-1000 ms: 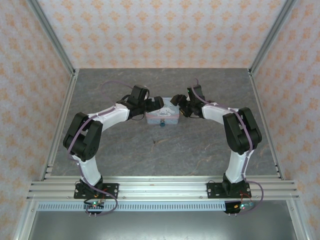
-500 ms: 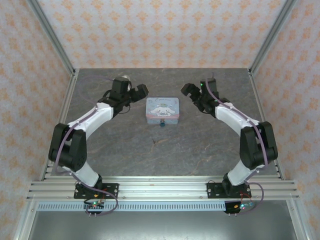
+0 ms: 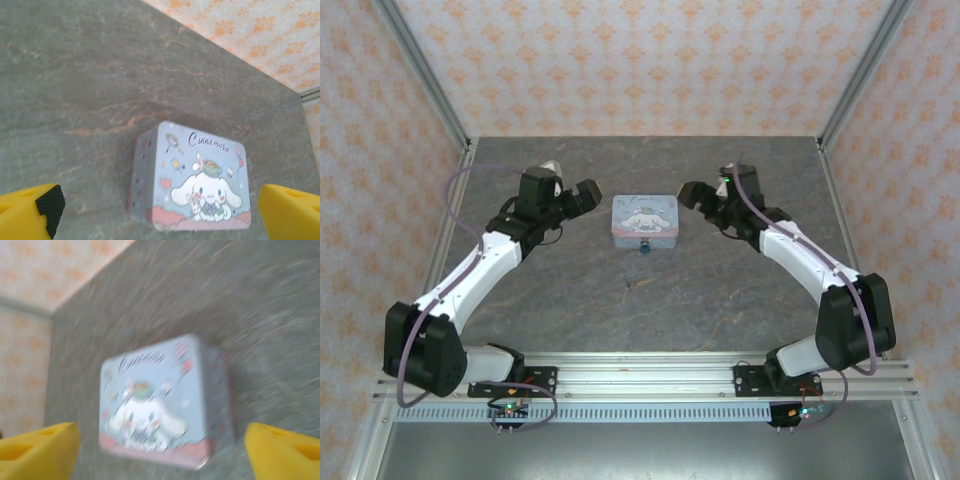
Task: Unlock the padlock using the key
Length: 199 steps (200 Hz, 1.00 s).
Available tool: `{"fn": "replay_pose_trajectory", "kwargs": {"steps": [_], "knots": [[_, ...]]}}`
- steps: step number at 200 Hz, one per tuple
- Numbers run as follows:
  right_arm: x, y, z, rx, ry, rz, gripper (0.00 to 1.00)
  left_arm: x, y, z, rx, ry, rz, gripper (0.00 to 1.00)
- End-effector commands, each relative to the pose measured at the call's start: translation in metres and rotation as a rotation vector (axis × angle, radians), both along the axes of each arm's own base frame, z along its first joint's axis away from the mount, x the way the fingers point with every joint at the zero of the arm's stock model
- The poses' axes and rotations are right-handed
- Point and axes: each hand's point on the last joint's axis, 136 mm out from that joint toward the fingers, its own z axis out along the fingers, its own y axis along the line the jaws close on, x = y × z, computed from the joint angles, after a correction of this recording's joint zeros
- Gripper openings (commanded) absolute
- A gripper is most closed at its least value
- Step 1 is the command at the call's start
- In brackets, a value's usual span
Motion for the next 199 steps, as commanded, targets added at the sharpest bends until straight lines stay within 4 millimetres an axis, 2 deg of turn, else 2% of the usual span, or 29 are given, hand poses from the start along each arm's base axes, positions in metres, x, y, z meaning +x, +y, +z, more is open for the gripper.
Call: {"fn": "replay_pose_trajectory", "kwargs": {"steps": [1, 30, 64, 91, 134, 199], "knots": [[-0.044, 0.028, -0.031, -0.178, 0.074, 0.209, 0.78, -0.027, 0.017, -0.016, 0.027, 0.083, 0.066, 1.0], [-0.088, 0.073, -0.07, -0.376, 0.098, 0.431, 0.73, -0.038, 0.039, -0.024, 0.035, 0.146, 0.132, 1.0], [-0.113, 0.106, -0.102, -0.603, 0.1, 0.663, 0.64, -0.034, 0.057, -0.027, 0.019, 0.179, 0.165, 1.0], [-0.119, 0.12, -0.12, -0.697, 0.107, 0.777, 0.59, -0.028, 0.07, -0.026, -0.005, 0.184, 0.196, 1.0], [-0.122, 0.132, -0.133, -0.699, 0.127, 0.875, 0.55, -0.024, 0.085, -0.029, -0.04, 0.196, 0.217, 1.0], [-0.123, 0.14, -0.143, -0.728, 0.154, 0.933, 0.53, -0.023, 0.088, -0.032, -0.063, 0.205, 0.218, 1.0]]}}
